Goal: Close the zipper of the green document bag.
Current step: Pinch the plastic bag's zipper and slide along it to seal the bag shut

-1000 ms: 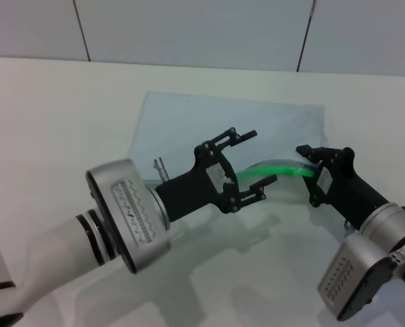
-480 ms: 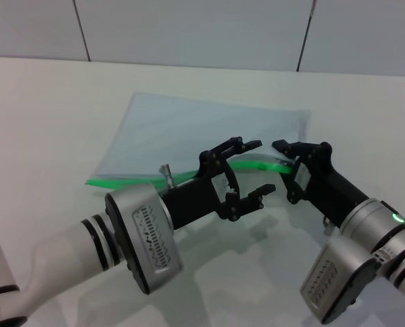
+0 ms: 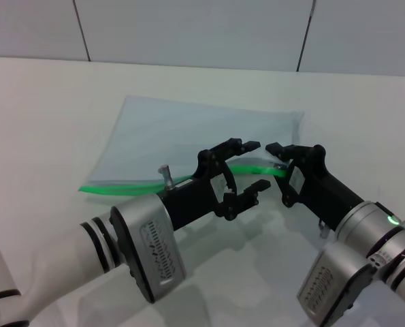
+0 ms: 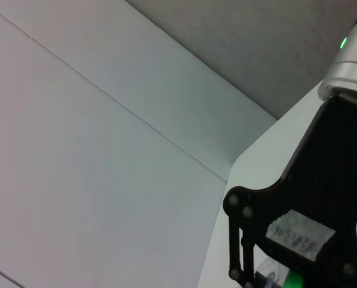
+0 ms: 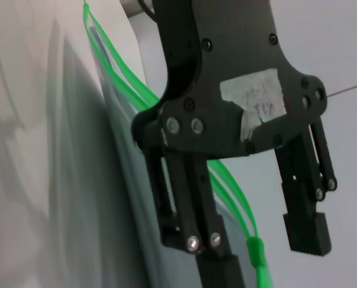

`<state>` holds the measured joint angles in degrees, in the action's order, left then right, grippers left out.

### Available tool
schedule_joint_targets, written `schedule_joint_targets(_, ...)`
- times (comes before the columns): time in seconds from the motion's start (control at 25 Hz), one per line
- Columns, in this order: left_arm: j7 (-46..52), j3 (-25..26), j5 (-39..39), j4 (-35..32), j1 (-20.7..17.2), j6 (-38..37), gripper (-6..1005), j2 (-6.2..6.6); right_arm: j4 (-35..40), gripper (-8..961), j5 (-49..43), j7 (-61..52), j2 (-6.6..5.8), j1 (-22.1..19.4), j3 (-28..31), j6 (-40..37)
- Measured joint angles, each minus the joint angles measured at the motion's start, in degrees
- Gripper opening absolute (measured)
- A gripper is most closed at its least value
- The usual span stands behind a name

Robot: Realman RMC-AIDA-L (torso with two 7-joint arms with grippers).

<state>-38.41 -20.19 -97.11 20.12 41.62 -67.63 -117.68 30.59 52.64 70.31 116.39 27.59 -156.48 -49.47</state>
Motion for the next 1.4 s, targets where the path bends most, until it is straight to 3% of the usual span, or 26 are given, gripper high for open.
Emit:
schedule_joint_targets(0.4, -3.93, 1.59, 0.1, 0.01, -0.55, 0.29, 615, 0.0, 0.41, 50, 0.0, 0.9, 0.06, -0.07, -0.49, -0.02)
schedule_joint_targets(0.6, -5.06, 2.2, 0.09, 0.01, -0.72, 0.32, 620, 0.0, 0.77, 50, 0.0, 1.61, 0.07, -0.13, -0.49, -0.02)
schedule_joint_targets(1.4, -11.2, 2.11, -0.35, 1.33, -0.75, 0.36, 478, -0.09, 0.79, 50, 0.0, 1.68, 0.06, 0.01, -0.49, 0.4)
